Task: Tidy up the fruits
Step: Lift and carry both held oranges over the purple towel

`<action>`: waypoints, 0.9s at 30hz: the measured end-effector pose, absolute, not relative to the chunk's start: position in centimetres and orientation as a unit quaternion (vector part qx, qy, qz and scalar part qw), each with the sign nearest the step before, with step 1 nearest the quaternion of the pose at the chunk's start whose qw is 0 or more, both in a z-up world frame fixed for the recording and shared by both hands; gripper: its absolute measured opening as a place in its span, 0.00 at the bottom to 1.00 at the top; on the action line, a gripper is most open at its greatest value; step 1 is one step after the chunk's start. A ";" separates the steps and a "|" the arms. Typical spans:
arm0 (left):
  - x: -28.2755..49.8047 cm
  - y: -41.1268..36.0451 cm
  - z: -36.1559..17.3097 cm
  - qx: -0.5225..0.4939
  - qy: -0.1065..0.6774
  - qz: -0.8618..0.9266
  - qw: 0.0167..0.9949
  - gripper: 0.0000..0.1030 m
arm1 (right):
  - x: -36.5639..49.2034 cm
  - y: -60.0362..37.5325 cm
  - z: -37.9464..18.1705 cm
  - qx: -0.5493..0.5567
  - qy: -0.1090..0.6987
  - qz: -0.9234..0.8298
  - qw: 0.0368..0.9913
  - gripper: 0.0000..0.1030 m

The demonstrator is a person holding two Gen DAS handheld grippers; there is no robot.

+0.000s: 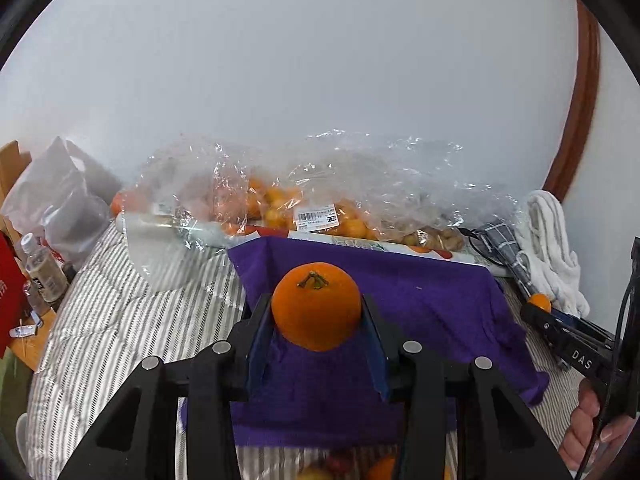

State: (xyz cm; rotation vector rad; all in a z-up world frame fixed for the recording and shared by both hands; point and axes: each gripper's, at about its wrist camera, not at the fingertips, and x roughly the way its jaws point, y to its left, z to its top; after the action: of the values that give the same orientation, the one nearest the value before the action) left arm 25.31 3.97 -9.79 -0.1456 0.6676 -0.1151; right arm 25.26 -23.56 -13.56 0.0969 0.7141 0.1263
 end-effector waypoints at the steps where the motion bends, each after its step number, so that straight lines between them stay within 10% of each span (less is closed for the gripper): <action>1: 25.7 4.0 -10.3 -0.073 0.328 -0.057 0.940 0.39 | 25.6 -23.5 -13.8 0.048 0.351 0.062 0.933 0.31; 27: 28.8 5.0 -16.1 -0.064 0.389 -0.032 0.919 0.39 | 28.8 -22.9 -19.1 0.019 0.402 0.047 0.914 0.31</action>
State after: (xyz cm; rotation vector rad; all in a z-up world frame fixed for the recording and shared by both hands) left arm 28.77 5.03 -16.10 -0.1319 0.7994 -0.0664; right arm 28.76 -22.93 -19.05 0.0387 0.8280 0.0962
